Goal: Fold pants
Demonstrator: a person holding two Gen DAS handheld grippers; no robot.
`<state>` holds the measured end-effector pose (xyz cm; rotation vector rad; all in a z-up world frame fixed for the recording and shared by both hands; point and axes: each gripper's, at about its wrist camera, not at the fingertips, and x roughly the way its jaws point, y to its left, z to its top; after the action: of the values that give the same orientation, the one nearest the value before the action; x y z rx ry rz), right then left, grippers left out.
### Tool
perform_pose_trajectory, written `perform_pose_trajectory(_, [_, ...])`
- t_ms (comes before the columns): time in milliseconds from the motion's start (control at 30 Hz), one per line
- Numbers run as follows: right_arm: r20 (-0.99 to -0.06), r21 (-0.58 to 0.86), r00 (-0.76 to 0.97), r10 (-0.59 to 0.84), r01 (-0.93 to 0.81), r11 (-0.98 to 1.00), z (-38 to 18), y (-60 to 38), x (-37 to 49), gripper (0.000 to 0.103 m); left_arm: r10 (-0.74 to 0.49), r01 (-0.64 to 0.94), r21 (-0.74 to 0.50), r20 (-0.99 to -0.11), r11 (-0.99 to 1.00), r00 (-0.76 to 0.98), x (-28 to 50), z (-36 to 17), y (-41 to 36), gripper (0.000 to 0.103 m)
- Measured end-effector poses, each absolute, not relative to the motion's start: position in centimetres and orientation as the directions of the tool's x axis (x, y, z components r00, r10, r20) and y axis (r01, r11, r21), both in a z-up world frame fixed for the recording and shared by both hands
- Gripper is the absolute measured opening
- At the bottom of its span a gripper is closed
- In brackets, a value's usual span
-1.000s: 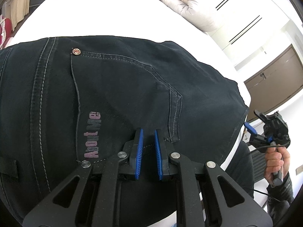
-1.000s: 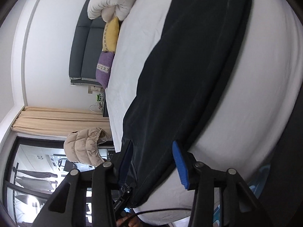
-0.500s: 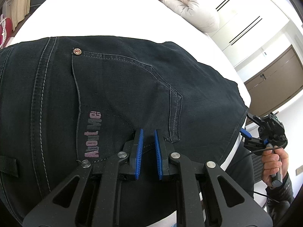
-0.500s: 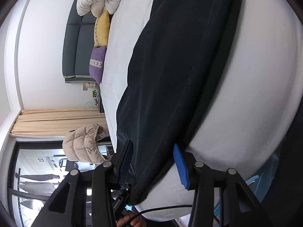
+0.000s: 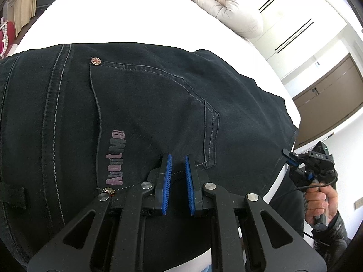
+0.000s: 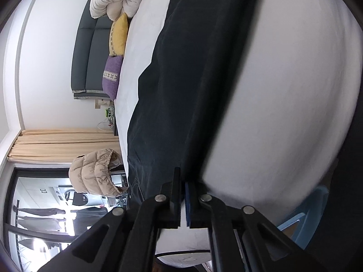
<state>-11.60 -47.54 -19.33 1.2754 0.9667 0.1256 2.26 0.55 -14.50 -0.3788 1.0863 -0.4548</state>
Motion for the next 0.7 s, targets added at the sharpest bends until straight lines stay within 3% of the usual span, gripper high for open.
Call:
perform_pose_trajectory(133, [-0.547,0.837,0.606,0.578,0.38,0.394,-18.5,-47.4,-10.8,0.007,-0.529,0.162,-0.51,-0.752,0.845,0.392,2.5,-14.6,0.5,0.013])
perform_pose_trajectory(267, [-0.537,0.843,0.655,0.531,0.392,0.368,-17.6,-50.1,-10.6,0.025,-0.531,0.163,-0.512,-0.75,0.844,0.396,2.2,-14.6,0.9,0.013])
perform_pose_trajectory(333, [-0.554,0.829,0.671,0.493,0.387,0.405,-16.9,-51.3,-10.3,0.023,-0.531,0.162,-0.512,-0.749,0.844,0.397,2.1,-14.5,0.9,0.013])
perform_pose_trajectory(367, [-0.565,0.822,0.659,0.497,0.391,0.415,-17.0,-51.6,-10.1,0.006,-0.531,0.162,-0.512,-0.748,0.843,0.398,2.1,-14.5,0.9,0.013])
perform_pose_trajectory(467, [-0.59,0.806,0.643,0.489,0.434,0.402,-18.0,-52.5,-11.0,0.001,-0.535,0.162,-0.518,-0.744,0.84,0.4,1.9,-14.5,1.1,0.013])
perform_pose_trajectory(533, [-0.577,0.816,0.646,0.501,0.431,0.384,-18.2,-52.8,-11.8,0.002,-0.541,0.159,-0.526,-0.739,0.836,0.401,1.9,-14.6,1.3,0.013])
perform_pose_trajectory(567, [-0.584,0.811,0.646,0.492,0.441,0.384,-17.8,-53.1,-12.3,0.007,-0.543,0.158,-0.528,-0.738,0.835,0.401,1.9,-14.6,1.5,0.013])
perform_pose_trajectory(633, [-0.651,0.755,0.635,0.416,0.481,0.447,-15.8,-53.7,-12.9,0.016,-0.537,0.158,-0.522,-0.74,0.838,0.404,1.8,-14.3,1.5,0.013])
perform_pose_trajectory(700, [-0.684,0.707,0.644,0.341,0.471,0.528,-13.1,-53.7,-12.5,0.017,-0.514,0.154,-0.5,-0.746,0.853,0.424,1.6,-13.5,1.6,0.013])
